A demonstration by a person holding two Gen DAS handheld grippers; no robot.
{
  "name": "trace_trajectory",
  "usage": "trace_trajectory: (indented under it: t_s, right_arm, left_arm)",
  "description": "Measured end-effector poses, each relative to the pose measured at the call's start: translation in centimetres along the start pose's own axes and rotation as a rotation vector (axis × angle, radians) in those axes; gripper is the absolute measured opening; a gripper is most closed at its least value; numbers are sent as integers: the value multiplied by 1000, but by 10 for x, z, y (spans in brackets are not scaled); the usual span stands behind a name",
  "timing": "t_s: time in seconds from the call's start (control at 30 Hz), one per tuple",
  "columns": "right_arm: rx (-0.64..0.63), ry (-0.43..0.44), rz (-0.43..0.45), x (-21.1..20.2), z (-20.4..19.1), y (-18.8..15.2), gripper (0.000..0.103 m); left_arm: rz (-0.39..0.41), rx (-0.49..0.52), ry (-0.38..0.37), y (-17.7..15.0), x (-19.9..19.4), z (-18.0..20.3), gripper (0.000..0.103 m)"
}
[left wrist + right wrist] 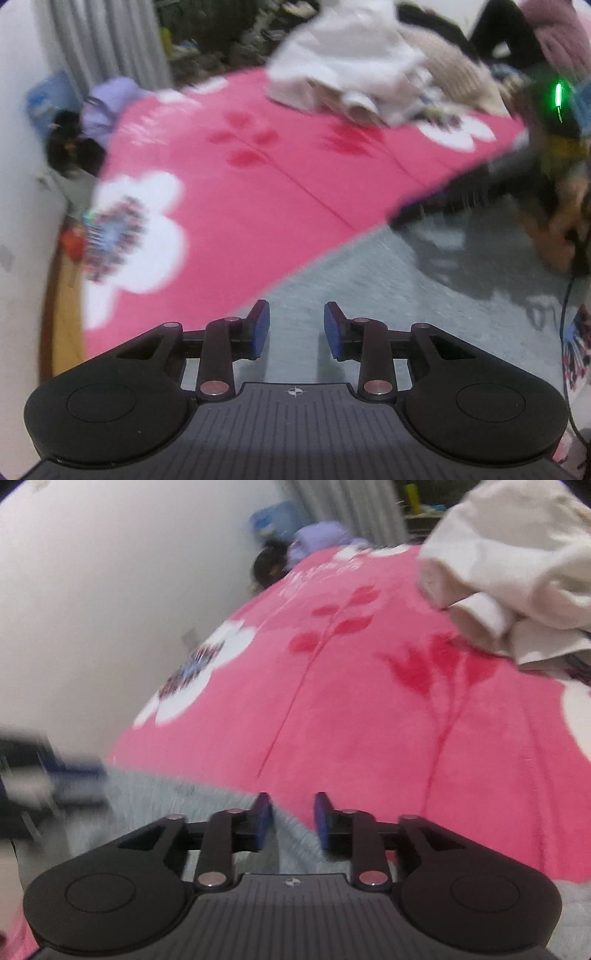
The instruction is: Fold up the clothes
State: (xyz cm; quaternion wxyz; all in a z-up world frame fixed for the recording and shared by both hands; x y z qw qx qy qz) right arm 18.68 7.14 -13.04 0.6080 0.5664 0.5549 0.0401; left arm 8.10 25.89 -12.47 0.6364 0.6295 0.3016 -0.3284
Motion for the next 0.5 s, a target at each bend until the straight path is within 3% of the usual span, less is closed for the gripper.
trace_trajectory:
  t_s: [0.23,0.5]
  right_arm:
    - [276,10,183,-46,40,15,41]
    - [290,-67,314,-132,49,-11,41]
  left_arm:
    - [1,-104,-13,7,10,6,33]
    - [24,-147,13,34,14,23,33]
Point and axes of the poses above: each gripper's, at about its wrist camera, not at the fingertips, and x roughly the way its jaws point, z to its right, y to its top, the point moved 6 cm from there along x, roughly the way its jaws point, and after that the axes turned 14 degrees about -x, right-handed, at the moved point
